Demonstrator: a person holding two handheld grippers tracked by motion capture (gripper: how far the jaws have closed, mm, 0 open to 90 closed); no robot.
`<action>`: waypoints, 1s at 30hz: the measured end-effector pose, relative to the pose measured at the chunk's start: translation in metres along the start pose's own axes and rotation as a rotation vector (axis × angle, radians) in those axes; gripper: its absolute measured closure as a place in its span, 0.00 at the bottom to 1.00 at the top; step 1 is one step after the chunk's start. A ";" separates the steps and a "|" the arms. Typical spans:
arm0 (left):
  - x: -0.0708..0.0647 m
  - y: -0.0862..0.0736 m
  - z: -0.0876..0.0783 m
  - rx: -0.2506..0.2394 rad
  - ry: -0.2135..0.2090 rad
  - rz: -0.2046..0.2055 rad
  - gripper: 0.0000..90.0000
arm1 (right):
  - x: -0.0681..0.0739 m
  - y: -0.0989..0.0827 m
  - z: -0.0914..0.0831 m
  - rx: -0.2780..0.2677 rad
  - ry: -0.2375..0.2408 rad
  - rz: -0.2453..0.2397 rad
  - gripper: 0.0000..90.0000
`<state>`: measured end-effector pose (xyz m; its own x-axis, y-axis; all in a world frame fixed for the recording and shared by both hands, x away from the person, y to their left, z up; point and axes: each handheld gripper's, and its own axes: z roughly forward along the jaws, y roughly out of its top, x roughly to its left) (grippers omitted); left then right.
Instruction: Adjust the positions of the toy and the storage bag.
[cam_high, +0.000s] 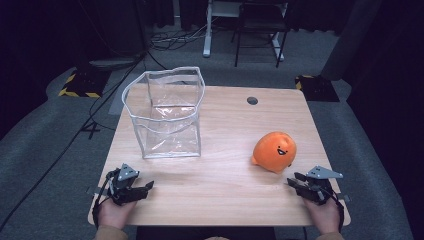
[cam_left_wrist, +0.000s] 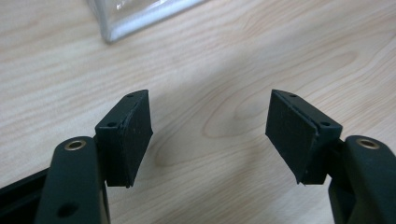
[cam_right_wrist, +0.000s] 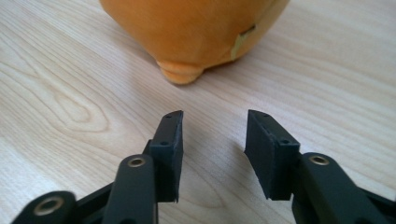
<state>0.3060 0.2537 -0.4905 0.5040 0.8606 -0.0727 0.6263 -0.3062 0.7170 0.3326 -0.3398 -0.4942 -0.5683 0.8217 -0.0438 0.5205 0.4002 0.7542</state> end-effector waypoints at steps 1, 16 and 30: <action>-0.001 0.003 -0.003 -0.021 -0.002 -0.005 0.35 | 0.002 0.001 -0.003 -0.010 -0.002 0.001 0.66; -0.011 0.012 -0.015 -0.050 -0.047 -0.012 0.36 | 0.031 0.026 -0.031 -0.037 0.072 -0.017 0.63; -0.014 0.005 -0.031 -0.086 0.014 0.012 0.36 | 0.068 0.072 -0.022 -0.056 0.171 -0.109 0.66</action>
<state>0.2838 0.2526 -0.4643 0.5022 0.8631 -0.0543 0.5664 -0.2809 0.7748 0.3173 -0.2642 -0.4289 -0.7215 0.6921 -0.0190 0.4164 0.4557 0.7868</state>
